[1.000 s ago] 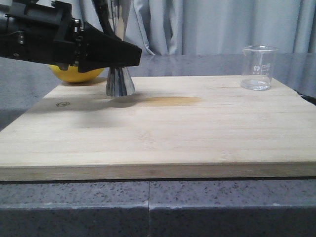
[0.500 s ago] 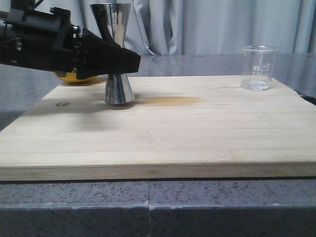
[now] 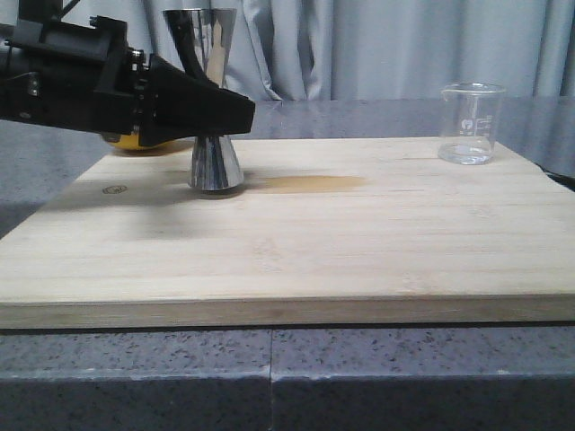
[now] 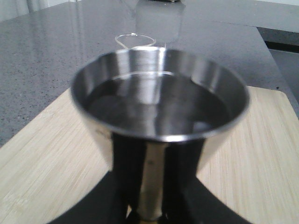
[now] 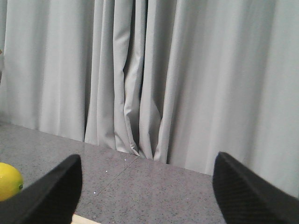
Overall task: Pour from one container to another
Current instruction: 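Lower the filled steel jigger onto the board with the left gripper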
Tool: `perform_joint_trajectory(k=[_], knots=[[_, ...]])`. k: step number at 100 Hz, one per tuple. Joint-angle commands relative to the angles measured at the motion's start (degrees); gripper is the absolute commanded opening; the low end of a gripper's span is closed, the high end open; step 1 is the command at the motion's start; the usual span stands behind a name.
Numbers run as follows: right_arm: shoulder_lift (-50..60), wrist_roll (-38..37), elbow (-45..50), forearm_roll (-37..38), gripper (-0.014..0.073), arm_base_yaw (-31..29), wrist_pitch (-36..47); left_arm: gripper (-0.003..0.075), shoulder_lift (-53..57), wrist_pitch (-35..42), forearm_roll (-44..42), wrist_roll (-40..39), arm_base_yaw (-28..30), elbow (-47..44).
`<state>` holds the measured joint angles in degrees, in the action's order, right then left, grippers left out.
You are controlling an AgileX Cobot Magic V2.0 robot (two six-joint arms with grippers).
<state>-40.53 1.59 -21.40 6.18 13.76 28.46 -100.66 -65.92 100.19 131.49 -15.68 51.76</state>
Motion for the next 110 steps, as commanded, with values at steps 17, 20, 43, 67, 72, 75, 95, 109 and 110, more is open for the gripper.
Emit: perform_joint_trajectory(k=[17,20,43,67,72,75,95,109,110], knots=[[0.4,0.0,-1.4,0.0,0.0533,-0.2,4.0,0.006,2.3,-6.7,4.2,0.5,0.0,1.2],[0.4,0.0,-1.4,0.0,0.0533,-0.2,4.0,0.006,2.3,-6.7,4.2,0.5,0.0,1.2],[0.4,0.0,-1.4,0.0,0.0533,-0.2,4.0,0.006,2.0,-6.7,4.2,0.6,0.0,1.2],[0.4,0.0,-1.4,0.0,0.0533,-0.2,4.0,0.006,0.5,-6.7,4.4,0.8,0.0,0.0],[0.4,0.0,-1.4,0.0,0.0533,-0.2,4.0,0.006,0.3,-6.7,4.6,1.1,0.0,0.0],[0.4,0.0,-1.4,0.0,0.0533,-0.2,4.0,0.006,0.3,-6.7,4.8,1.1,0.0,0.0],[0.4,0.0,-1.4,0.0,0.0533,-0.2,4.0,0.006,0.3,-6.7,5.2,1.7,0.0,0.0],[0.4,0.0,-1.4,0.0,0.0533,-0.2,4.0,0.006,0.3,-6.7,5.2,1.7,0.0,0.0],[0.4,0.0,-1.4,0.0,0.0533,-0.2,4.0,0.006,0.3,-6.7,5.2,1.7,0.0,0.0]])
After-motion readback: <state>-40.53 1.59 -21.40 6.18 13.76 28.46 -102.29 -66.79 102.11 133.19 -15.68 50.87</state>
